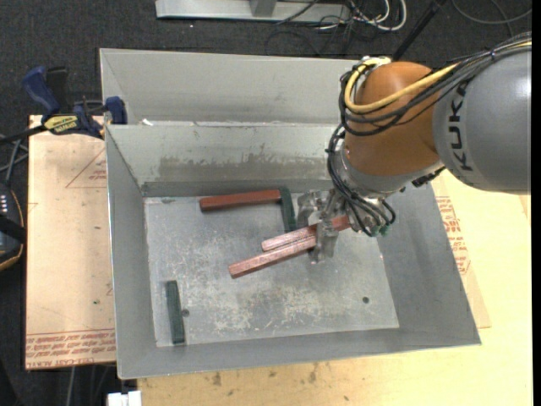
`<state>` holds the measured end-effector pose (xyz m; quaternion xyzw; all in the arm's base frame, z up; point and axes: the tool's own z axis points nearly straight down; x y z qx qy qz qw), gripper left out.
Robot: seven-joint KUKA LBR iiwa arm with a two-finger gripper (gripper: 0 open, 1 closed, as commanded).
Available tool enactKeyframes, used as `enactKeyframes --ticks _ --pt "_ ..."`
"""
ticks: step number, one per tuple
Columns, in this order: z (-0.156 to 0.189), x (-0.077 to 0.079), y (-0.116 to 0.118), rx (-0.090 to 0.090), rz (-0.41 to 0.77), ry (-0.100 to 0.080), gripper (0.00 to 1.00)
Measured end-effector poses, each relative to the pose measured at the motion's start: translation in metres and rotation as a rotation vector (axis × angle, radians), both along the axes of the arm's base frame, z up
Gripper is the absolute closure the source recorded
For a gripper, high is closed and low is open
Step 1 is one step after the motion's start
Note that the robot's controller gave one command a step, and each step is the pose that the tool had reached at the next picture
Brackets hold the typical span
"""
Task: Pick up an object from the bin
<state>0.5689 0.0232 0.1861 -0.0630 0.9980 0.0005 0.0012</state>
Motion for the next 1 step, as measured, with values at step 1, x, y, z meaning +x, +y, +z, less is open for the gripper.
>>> enactKeyframes --ticks 1 --pt "0.0330 -0.0008 -0.0011 0.000 -0.016 0.004 1.00"
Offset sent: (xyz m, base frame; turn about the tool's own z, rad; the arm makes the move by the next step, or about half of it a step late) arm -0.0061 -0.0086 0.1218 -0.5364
